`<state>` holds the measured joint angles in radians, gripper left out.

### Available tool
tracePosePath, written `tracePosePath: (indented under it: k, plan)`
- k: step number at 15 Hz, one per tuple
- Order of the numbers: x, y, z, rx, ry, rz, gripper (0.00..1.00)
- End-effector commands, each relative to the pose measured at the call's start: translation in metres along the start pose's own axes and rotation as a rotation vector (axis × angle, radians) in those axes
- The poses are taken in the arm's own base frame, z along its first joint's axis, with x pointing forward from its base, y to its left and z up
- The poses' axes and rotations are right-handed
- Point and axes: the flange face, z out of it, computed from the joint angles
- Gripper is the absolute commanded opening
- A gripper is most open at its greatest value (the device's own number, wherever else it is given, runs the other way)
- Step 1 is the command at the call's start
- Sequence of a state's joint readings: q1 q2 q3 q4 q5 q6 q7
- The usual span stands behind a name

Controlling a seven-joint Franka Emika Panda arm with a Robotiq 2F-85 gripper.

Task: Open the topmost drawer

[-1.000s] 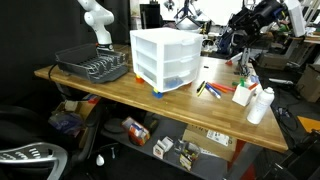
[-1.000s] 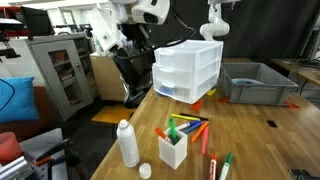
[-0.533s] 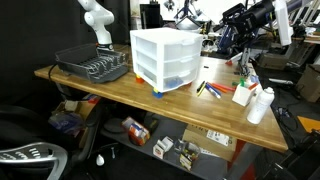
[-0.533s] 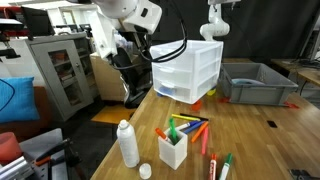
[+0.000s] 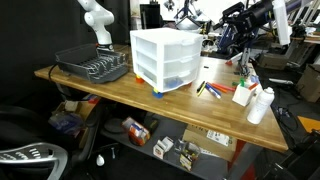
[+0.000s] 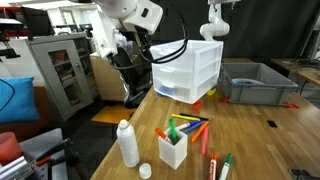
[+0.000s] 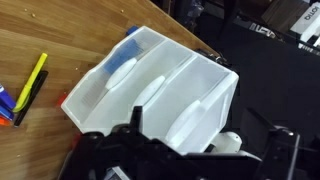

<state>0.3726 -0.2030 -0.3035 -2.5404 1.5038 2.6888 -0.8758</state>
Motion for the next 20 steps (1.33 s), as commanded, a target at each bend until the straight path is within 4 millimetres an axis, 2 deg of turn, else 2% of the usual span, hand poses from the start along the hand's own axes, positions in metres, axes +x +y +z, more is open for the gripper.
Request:
tracePosePath:
  k: [1, 4, 5, 7, 17, 20]
  plan:
    - [0.01, 0.002, 0.01, 0.055, 0.07, 0.121, 1.0]
    - [0.002, 0.008, 0.029, 0.11, 0.11, 0.243, 1.0]
    - [-0.001, 0.006, 0.016, 0.078, 0.086, 0.211, 1.0]
    - [-0.003, 0.01, 0.021, 0.071, 0.081, 0.212, 1.0]
    - [-0.001, 0.006, 0.018, 0.08, 0.088, 0.209, 1.0]
    - [0.001, 0.007, 0.041, 0.098, 0.139, 0.277, 1.0]
